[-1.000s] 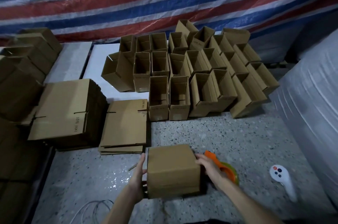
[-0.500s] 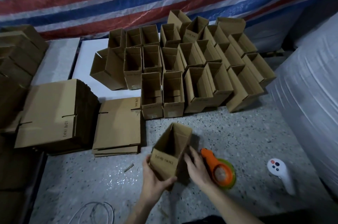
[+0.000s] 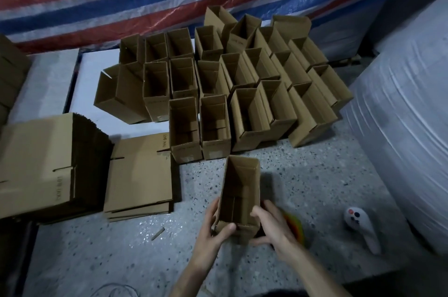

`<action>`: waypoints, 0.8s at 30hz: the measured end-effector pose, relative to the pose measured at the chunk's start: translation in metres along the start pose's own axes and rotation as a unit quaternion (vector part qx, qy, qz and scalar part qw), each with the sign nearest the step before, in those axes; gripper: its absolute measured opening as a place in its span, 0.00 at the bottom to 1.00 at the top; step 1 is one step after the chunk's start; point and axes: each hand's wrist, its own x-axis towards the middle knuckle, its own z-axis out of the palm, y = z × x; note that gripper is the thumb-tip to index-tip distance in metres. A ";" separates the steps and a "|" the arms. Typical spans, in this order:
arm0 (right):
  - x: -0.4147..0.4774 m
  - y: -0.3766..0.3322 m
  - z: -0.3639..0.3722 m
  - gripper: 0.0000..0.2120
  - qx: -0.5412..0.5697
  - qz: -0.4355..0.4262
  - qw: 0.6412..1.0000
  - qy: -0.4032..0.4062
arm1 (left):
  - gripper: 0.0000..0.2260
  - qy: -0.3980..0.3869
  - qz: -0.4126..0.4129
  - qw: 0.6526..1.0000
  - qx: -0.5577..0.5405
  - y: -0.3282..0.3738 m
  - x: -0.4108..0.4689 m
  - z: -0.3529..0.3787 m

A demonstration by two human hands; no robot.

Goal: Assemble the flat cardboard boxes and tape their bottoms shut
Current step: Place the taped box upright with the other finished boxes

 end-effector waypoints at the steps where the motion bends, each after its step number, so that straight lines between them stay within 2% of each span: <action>1: -0.003 -0.006 -0.005 0.29 -0.016 -0.019 0.999 0.027 | 0.34 -0.005 0.001 1.000 -0.001 0.005 0.002 0.003; 4: -0.012 -0.032 -0.030 0.18 -0.061 -0.091 0.988 0.108 | 0.28 -0.018 0.013 1.000 0.002 0.024 0.013 0.016; 6: -0.019 -0.060 -0.056 0.12 -0.124 -0.156 0.965 0.168 | 0.21 -0.019 0.029 0.999 0.022 0.038 0.021 0.026; 8: -0.023 -0.094 -0.086 0.11 -0.147 -0.196 0.944 0.220 | 0.15 -0.009 0.040 0.999 0.026 0.050 0.031 0.035; 13: -0.006 -0.192 -0.154 0.10 -0.090 -0.266 0.912 0.299 | 0.03 0.004 0.048 0.998 0.043 0.071 0.052 0.043; 15: 0.012 -0.234 -0.178 0.09 -0.075 -0.267 0.906 0.318 | 0.04 0.005 0.048 0.998 0.050 0.073 0.059 0.040; 19: 0.055 -0.301 -0.217 0.13 -0.122 -0.251 0.890 0.361 | 0.05 0.020 0.029 0.997 0.062 0.070 0.069 0.025; 24: 0.102 -0.331 -0.240 0.12 -0.173 -0.214 0.896 0.348 | 0.03 0.055 -0.018 0.997 0.059 0.069 0.079 0.006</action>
